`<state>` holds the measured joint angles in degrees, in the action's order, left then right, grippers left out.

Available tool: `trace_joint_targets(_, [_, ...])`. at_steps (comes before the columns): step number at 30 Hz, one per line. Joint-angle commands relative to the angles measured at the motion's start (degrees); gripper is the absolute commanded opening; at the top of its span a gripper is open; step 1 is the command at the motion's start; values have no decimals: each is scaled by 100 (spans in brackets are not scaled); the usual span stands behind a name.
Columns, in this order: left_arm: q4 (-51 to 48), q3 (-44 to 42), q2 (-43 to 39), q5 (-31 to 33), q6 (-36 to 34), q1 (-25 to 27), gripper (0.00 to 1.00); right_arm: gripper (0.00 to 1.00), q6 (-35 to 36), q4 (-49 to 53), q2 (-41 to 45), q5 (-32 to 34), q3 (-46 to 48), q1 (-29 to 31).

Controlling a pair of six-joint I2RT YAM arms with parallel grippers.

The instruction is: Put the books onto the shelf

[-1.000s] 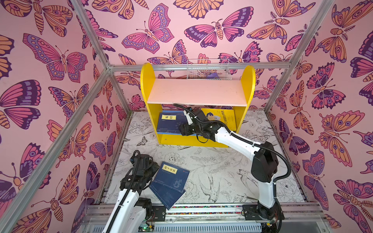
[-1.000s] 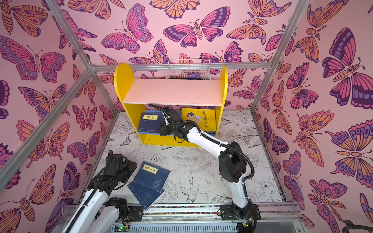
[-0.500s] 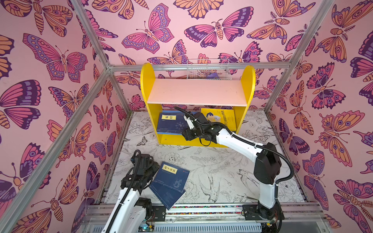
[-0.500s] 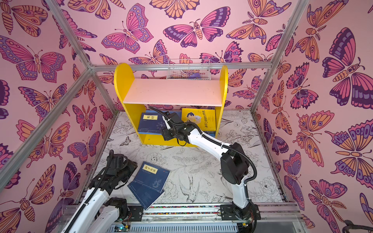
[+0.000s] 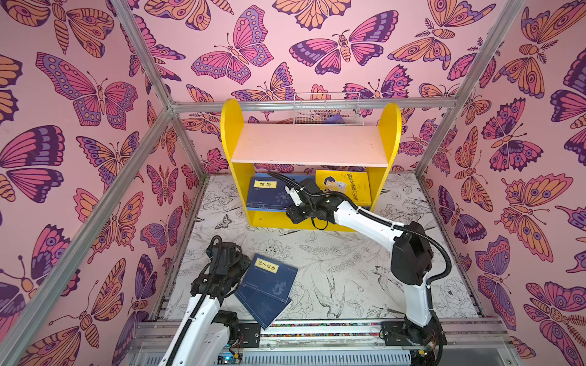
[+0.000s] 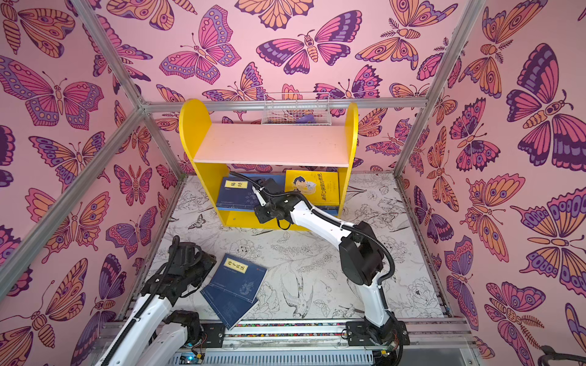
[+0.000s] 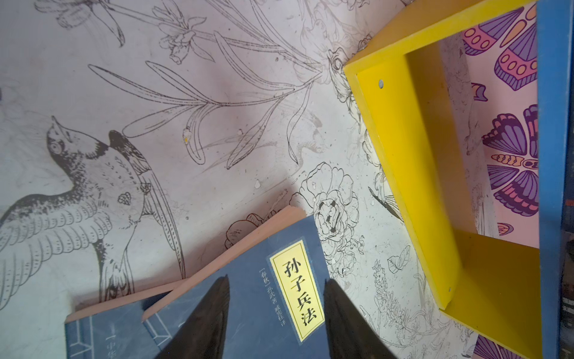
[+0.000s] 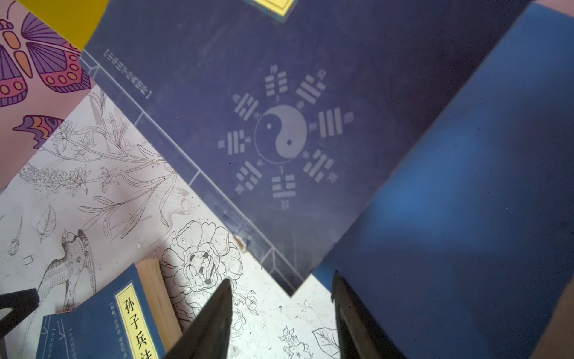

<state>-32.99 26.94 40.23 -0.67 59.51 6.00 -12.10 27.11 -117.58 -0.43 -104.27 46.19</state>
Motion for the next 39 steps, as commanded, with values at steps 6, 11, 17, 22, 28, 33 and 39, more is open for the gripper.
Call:
trace_joint_targets(6, [21, -144, -20, -92, 105, -24, 49, 51, 339, 392, -532, 85, -732, 30])
trace_joint_targets(11, [52, -154, -12, -92, 108, -20, 48, 50, 410, 460, -640, 62, -953, 25])
trace_joint_targets(17, [100, -183, 75, -135, 59, -20, 48, 51, 368, 457, -714, 69, -1062, 24])
trace_joint_targets(22, [106, -232, 107, -144, -22, -24, 50, 59, 308, 194, -481, 390, -910, 29])
trace_joint_targets(28, [109, -325, 189, -75, -75, -22, 51, 68, 274, 9, 100, 465, -432, 51])
trace_joint_targets(33, [102, -398, 347, -39, -158, -14, 52, 70, 279, -163, 1225, 340, 1034, 272])
trace_joint_targets(39, [109, -531, 595, -21, -307, 3, 52, 70, 212, 513, 1801, -2388, 2666, 433])
